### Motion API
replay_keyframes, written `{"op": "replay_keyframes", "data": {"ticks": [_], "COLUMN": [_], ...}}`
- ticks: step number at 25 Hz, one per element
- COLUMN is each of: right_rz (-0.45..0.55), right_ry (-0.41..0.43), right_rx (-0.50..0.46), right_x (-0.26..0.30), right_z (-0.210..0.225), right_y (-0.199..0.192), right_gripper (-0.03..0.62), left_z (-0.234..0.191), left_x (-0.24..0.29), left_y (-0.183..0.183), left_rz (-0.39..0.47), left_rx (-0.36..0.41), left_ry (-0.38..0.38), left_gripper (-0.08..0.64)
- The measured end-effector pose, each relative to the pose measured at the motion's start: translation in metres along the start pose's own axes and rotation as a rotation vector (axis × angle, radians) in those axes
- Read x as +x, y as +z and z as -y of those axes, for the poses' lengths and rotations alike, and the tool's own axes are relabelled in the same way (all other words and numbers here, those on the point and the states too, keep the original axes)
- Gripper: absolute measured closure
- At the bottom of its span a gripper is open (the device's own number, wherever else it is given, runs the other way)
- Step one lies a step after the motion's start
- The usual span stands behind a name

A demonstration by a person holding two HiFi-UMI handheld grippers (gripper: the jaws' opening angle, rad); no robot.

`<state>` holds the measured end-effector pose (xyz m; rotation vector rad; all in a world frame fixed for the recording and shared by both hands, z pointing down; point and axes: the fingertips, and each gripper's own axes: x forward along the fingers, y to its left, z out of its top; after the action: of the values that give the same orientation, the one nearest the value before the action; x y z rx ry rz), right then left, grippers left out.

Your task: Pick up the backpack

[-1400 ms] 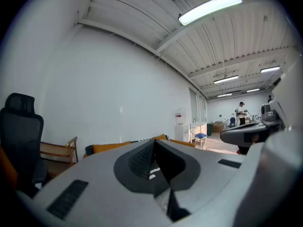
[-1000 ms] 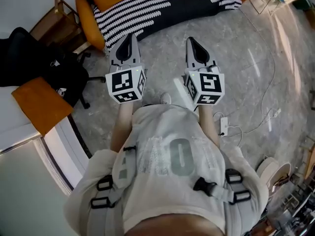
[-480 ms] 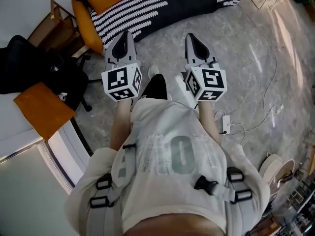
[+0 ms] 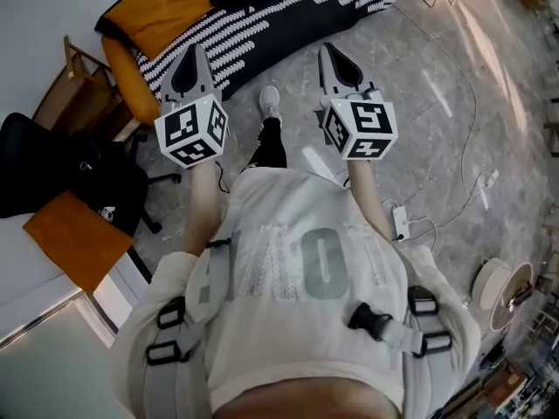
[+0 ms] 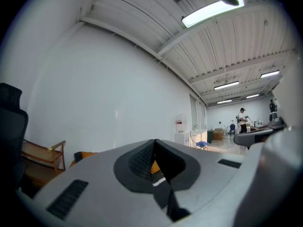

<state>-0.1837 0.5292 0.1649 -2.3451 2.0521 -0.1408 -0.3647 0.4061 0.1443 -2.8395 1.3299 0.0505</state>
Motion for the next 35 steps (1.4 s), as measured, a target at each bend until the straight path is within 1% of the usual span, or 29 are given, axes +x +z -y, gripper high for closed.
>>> {"op": "replay_keyframes", "data": {"ticks": [4,9,13,18,23,28,31,35], "right_rz": [0.033,0.034,-0.007,-0.061,-0.108,-0.109,-0.107,-0.105], "right_ry": [-0.012,-0.009,-0.005,0.027,0.065,0.089,0.093,0.122], "right_rx": [-0.044,-0.074,-0.073,-0.058,-0.030,0.002,0.029,0.035], "right_x": [0.036,0.096,0.155,0.238,0.333,0.419,0.450,0.479], "right_z": [0.021,0.039,0.056,0.075,0.090,0.100,0.106,0.110], "right_y": [0.018,0.029,0.029,0.030,0.023,0.017,0.013,0.014], "right_gripper": [0.586,0.586,0.586,0.586,0.586,0.586,0.586,0.586], "left_z": [-0.002,-0.013,-0.026,-0.049,-0.081,-0.120,-0.133,-0.140], "left_x": [0.046,0.114,0.178,0.260,0.339,0.404,0.430,0.446], "left_y": [0.009,0.012,0.010,0.010,0.001,-0.007,-0.013,-0.008], "left_rz": [0.043,0.064,0.043,0.022,-0.003,0.010,-0.003,0.002], "left_rx": [-0.025,-0.038,-0.045,-0.041,-0.051,-0.040,-0.043,-0.037], "left_ry": [-0.015,-0.038,-0.047,-0.050,-0.028,0.012,0.027,0.052], "left_gripper": [0.541,0.541,0.541,0.541,0.541,0.541,0.541,0.541]}}
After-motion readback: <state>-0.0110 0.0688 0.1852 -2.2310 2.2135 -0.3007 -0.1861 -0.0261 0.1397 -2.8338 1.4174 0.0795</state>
